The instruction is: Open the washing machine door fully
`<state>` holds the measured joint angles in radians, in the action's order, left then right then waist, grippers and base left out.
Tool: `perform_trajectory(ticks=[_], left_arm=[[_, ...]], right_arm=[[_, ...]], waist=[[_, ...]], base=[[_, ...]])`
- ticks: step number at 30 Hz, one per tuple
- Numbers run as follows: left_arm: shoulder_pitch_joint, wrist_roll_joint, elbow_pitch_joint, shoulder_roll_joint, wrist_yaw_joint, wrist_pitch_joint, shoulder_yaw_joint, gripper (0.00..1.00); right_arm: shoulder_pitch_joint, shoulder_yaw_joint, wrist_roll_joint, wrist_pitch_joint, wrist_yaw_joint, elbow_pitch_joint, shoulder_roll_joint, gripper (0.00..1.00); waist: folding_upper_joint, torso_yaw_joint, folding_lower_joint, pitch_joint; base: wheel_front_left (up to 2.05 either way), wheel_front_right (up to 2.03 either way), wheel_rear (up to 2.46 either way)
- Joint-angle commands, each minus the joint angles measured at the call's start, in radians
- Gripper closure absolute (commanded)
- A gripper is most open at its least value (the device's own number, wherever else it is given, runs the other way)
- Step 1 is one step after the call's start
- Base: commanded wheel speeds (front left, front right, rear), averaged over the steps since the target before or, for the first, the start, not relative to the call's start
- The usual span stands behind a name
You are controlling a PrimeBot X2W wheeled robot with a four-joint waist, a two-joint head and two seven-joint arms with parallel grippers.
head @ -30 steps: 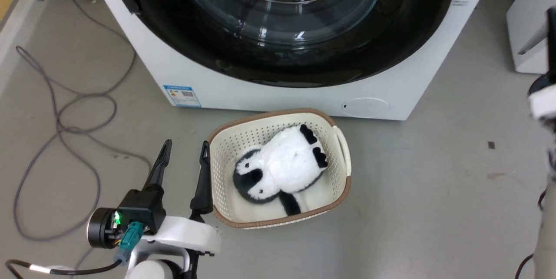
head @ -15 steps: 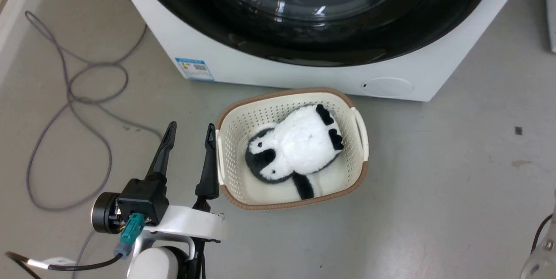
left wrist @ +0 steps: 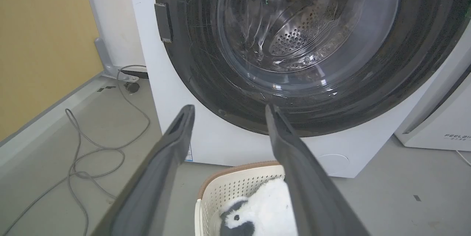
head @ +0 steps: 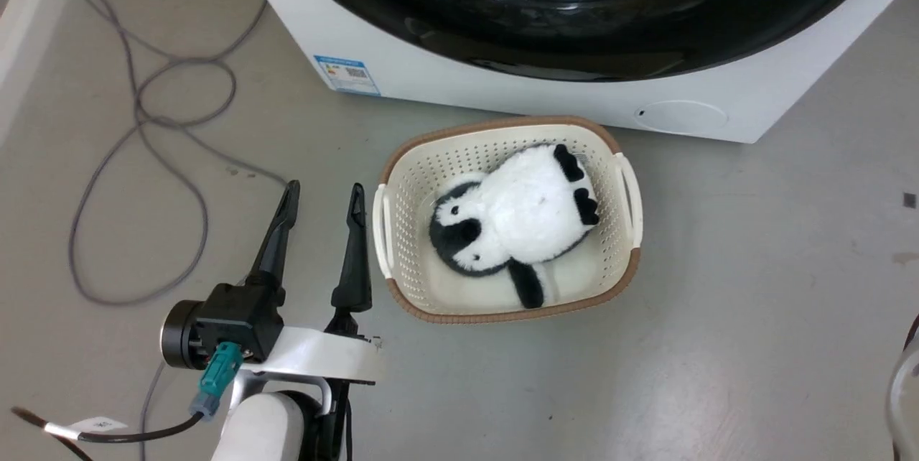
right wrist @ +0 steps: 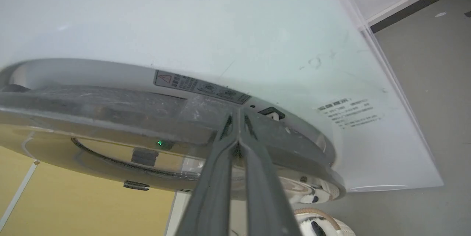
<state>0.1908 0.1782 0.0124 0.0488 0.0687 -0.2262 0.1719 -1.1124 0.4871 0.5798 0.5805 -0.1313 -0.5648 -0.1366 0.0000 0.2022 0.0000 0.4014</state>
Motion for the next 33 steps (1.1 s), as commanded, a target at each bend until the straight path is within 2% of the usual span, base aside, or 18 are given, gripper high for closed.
perform_trajectory(ticks=[1,8,16,25,33], left_arm=[[0.019,0.007,-0.001,0.001,0.007,-0.011,0.004,0.0],[0.032,0.021,0.002,0.001,0.015,-0.026,0.016,0.0],[0.053,0.035,0.001,0.001,0.023,-0.036,0.031,0.0],[0.037,0.034,-0.01,0.001,0.027,-0.036,0.028,0.0],[0.01,0.032,-0.027,0.001,0.024,-0.036,0.02,0.0]], right_arm=[[-0.051,0.017,0.016,0.021,0.0,-0.027,-0.014,1.0],[-0.145,0.051,0.039,0.096,0.001,-0.1,-0.035,1.0],[-0.202,0.071,0.049,0.233,0.001,-0.179,-0.039,1.0],[-0.118,0.074,0.04,0.306,0.001,-0.15,-0.035,1.0],[0.02,0.094,0.057,0.338,0.001,-0.094,-0.016,1.0]], waist=[[0.0,0.009,0.0,0.011],[0.0,0.031,0.0,0.044],[0.0,0.052,0.0,0.068],[0.0,0.051,0.0,0.032],[0.0,0.039,0.0,-0.054]], base=[[0.0,0.0,0.0],[0.0,0.0,0.0],[0.0,0.0,0.0],[0.0,0.0,0.0],[0.0,0.0,0.0]])
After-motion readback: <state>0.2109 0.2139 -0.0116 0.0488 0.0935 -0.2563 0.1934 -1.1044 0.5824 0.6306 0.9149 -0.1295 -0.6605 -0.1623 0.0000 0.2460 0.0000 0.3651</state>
